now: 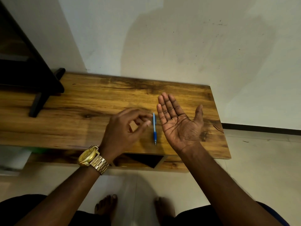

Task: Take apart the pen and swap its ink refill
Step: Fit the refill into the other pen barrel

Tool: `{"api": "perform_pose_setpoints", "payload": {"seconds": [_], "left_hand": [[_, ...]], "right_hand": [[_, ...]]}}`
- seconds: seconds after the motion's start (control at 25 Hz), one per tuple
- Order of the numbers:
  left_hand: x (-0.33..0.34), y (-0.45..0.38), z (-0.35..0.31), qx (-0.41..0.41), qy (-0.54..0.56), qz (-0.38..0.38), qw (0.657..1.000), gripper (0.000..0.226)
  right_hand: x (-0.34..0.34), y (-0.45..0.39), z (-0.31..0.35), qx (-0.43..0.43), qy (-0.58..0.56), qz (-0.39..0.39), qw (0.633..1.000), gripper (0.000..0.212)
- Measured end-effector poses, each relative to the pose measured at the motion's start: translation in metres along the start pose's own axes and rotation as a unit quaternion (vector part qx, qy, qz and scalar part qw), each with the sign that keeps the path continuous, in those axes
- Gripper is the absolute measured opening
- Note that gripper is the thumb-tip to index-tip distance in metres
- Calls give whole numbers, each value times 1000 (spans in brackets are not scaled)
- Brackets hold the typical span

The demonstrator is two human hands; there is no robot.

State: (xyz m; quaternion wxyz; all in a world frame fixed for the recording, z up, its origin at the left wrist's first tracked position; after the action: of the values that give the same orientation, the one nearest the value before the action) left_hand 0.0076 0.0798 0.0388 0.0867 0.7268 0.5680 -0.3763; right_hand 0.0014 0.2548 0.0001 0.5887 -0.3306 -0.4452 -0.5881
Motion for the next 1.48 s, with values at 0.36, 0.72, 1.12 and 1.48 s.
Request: {"api": "perform_pose_setpoints", "payload": {"seconds": [0.36,0.72,1.12,1.48], "left_hand": [[18,4,-20,44,-29,16,998,25],[15,3,-4,-60,72,-24,995,11],[23,1,23,-205,251,-76,943,11],[62,-7,25,-235,-37,66,969,45]], "right_hand": [[2,2,-24,47,36,-2,998,100],[6,2,-16,48,73,6,996,95],[1,-2,-8,14,374,-29,927,16],[-10,-3,62,-76,356,-119,924,3]]}}
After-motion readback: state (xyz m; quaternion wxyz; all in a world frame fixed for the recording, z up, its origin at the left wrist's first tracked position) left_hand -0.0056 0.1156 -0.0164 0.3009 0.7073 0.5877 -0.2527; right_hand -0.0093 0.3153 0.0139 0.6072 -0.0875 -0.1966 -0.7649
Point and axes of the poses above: each hand's wrist, its own y-axis away from the middle knuckle, its own x-axis out of the palm, z = x × y, the point moved 9 cm from there along -y, towards the middle knuckle, and after that the axes turned 7 degrees about z, right-handed, at the moved point
